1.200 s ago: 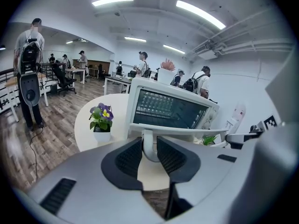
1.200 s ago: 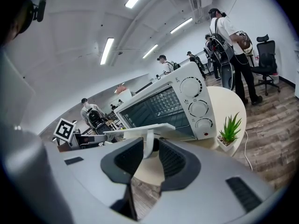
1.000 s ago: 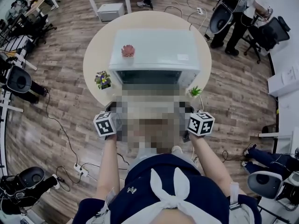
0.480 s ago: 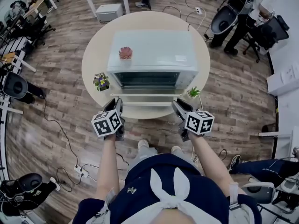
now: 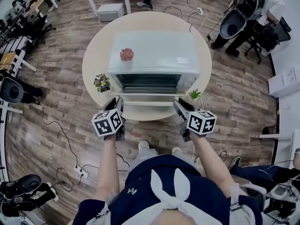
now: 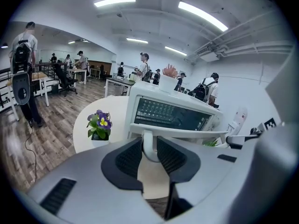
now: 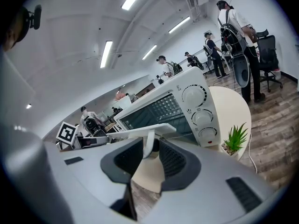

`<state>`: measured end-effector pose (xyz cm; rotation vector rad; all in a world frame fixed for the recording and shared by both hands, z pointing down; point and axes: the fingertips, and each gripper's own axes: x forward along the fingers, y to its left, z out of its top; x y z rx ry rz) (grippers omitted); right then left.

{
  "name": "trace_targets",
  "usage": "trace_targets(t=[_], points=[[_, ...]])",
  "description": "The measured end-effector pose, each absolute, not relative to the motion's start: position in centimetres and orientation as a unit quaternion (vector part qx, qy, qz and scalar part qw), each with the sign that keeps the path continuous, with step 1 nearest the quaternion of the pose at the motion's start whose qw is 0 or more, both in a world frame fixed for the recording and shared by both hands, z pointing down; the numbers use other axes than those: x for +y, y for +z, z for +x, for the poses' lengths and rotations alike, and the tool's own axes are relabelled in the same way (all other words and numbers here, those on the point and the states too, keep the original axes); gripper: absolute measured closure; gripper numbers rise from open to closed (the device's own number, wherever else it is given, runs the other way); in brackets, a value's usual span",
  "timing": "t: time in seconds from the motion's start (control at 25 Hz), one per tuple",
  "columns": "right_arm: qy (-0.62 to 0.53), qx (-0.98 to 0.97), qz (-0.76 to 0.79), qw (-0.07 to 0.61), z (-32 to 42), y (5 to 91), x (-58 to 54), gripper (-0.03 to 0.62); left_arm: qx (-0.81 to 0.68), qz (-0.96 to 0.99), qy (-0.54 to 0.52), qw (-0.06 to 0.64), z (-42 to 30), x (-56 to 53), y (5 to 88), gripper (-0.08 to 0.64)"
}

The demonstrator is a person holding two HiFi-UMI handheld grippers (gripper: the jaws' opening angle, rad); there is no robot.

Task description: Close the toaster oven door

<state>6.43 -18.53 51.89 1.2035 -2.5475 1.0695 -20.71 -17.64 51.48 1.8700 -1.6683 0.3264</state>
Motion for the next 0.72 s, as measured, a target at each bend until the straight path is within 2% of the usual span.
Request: trace_targets(t=[0.72], points=[[0.363, -0.844, 0.39, 0.065, 6.4, 50.6, -20.4, 0.477, -0.633, 0.705, 0.101, 0.304, -20.9, -19.4, 50.2, 0.448]])
